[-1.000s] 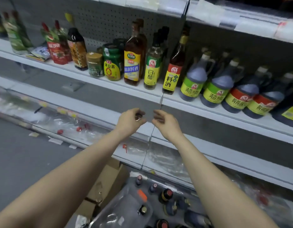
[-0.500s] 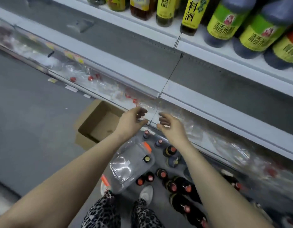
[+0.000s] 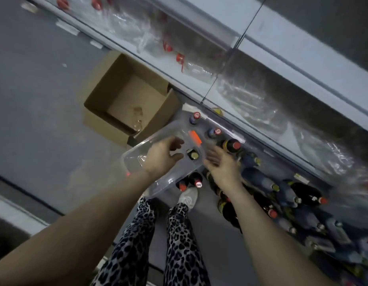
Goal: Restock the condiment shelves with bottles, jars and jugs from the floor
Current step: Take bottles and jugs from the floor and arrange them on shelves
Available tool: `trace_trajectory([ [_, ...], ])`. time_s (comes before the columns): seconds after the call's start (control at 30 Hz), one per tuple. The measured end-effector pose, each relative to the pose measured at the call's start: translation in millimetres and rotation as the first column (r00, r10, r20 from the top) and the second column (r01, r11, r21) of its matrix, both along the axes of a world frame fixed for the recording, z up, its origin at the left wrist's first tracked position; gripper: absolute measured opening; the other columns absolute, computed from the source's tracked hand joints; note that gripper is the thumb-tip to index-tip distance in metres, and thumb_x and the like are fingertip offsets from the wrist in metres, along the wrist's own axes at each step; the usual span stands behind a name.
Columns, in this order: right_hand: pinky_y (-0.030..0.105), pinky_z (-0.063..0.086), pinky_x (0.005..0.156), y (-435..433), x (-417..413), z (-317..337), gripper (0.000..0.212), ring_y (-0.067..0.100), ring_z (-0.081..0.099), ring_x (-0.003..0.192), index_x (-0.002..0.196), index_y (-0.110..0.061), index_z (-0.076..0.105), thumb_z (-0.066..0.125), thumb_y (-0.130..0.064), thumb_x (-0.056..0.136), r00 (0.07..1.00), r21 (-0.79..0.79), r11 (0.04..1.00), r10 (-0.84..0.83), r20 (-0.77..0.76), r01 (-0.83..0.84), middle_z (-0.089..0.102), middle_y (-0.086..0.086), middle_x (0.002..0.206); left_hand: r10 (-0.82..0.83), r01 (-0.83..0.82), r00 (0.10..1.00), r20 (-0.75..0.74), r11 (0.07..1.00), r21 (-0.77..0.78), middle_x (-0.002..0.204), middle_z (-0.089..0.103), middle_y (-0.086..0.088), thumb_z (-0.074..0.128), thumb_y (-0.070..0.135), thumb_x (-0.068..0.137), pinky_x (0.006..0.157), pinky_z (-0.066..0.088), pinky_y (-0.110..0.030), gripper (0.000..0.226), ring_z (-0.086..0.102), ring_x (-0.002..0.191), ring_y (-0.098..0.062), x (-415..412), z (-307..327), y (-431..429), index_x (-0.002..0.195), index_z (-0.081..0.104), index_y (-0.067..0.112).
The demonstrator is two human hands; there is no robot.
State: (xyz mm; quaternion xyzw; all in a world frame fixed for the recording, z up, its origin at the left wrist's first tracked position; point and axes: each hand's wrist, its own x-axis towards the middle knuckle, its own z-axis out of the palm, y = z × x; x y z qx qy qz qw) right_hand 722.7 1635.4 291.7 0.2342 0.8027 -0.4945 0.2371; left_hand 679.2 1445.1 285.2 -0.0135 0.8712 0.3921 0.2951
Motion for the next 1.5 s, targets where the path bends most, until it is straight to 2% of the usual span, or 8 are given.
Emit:
trace_trajectory([
  [0.2, 0.043, 0.05, 0.103, -14.9, 13.8, -94.8, 0.045, 0.02, 0.064, 0.116, 0.134, -0.013, 0.059, 0.069, -0.003, 0.091, 0.993, 0.012, 1.0, -0.024, 0.114, 0.023, 0.068, 0.008, 0.124, -0.019, 0.022, 0.994, 0.111, 1.0, -0.023, 0.117, 0.067, 0.001, 0.074, 0.019, 0.086, 0.093, 0.052, -0.033, 0.04, 0.063, 0.107, -0.014, 22.6, -97.2, -13.0, 0.123, 0.061, 0.02],
  [0.57, 0.041, 0.051, 0.101, -28.4, 31.7, -249.9, 0.045, 0.021, 0.062, 0.12, 0.137, -0.019, 0.059, 0.067, -0.011, 0.093, 0.976, 0.139, 0.99, -0.022, 0.216, -0.009, 0.068, 0.005, 0.127, -0.029, 0.034, 0.977, 0.212, 0.999, -0.022, 0.124, 0.064, 0.001, 0.074, 0.017, 0.086, 0.092, 0.047, -0.021, 0.048, 0.06, 0.111, -0.012, 49.6, -263.6, -9.5, 0.131, 0.058, 0.022],
  [0.7, 0.04, 0.047, 0.106, -29.6, 29.8, -294.3, 0.052, 0.025, 0.055, 0.129, 0.142, -0.02, 0.054, 0.065, -0.009, 0.093, 0.983, 0.261, 0.964, -0.001, 0.181, -0.047, 0.06, 0.006, 0.138, -0.041, 0.049, 0.971, 0.235, 0.998, -0.026, 0.13, 0.061, 0.001, 0.072, 0.017, 0.088, 0.095, 0.048, -0.023, 0.053, 0.058, 0.117, -0.014, 49.3, -312.9, -0.6, 0.137, 0.053, 0.024],
  [0.8, 0.03, 0.038, 0.106, -32.6, 28.7, -325.2, 0.054, 0.025, 0.048, 0.135, 0.144, -0.018, 0.05, 0.064, -0.005, 0.093, 0.989, 0.326, 0.942, 0.036, 0.146, -0.083, 0.052, 0.005, 0.146, -0.045, 0.052, 0.964, 0.263, 0.998, -0.018, 0.135, 0.059, 0.0, 0.07, 0.015, 0.089, 0.098, 0.048, -0.026, 0.056, 0.057, 0.12, -0.015, 47.6, -348.2, 5.8, 0.141, 0.049, 0.024],
  [1.0, 0.023, 0.035, 0.102, -38.2, 25.6, -358.5, 0.054, 0.024, 0.05, 0.127, 0.143, -0.017, 0.049, 0.063, -0.004, 0.093, 0.991, 0.463, 0.877, 0.093, 0.096, -0.127, 0.036, 0.005, 0.151, -0.041, 0.039, 0.961, 0.273, 0.999, 0.013, 0.141, 0.055, -0.002, 0.069, 0.012, 0.089, 0.104, 0.047, -0.036, 0.063, 0.054, 0.125, -0.018, 38.9, -387.9, 20.2, 0.146, 0.043, 0.023],
  [1.17, 0.028, 0.036, 0.105, -39.6, 21.0, -376.5, 0.051, 0.025, 0.05, 0.129, 0.141, -0.016, 0.052, 0.059, -0.001, 0.093, 0.991, 0.478, 0.869, 0.101, 0.084, -0.129, 0.051, 0.008, 0.139, -0.11, 0.099, 0.955, 0.274, 0.994, 0.053, 0.149, 0.048, -0.004, 0.066, 0.006, 0.09, 0.108, 0.043, -0.033, 0.07, 0.048, 0.133, -0.02, 32.3, -406.9, 30.1, 0.151, 0.036, 0.02],
  [1.43, 0.005, 0.034, 0.076, -46.5, 14.2, -397.4, 0.031, 0.016, 0.057, 0.106, 0.122, -0.012, 0.06, 0.06, 0.0, 0.093, 1.0, 0.34, 0.94, 0.015, 0.025, -0.022, 0.063, 0.002, 0.113, -0.158, 0.138, 0.937, 0.313, 0.987, 0.085, 0.152, 0.044, -0.004, 0.065, 0.002, 0.09, 0.111, 0.039, -0.032, 0.075, 0.042, 0.138, -0.022, 24.6, -436.0, 28.9, 0.153, 0.031, 0.024],
  [1.5, 0.014, 0.042, 0.082, -50.3, 12.7, -395.7, 0.029, 0.013, 0.058, 0.102, 0.117, -0.011, 0.061, 0.067, -0.001, 0.09, 0.999, 0.324, 0.946, 0.025, -0.031, -0.014, 0.065, 0.001, 0.11, -0.155, 0.134, 0.934, 0.323, 0.987, 0.087, 0.152, 0.044, -0.005, 0.066, 0.001, 0.089, 0.111, 0.039, -0.033, 0.077, 0.042, 0.138, -0.022, 25.2, -438.2, 26.6, 0.153, 0.03, 0.022],
])
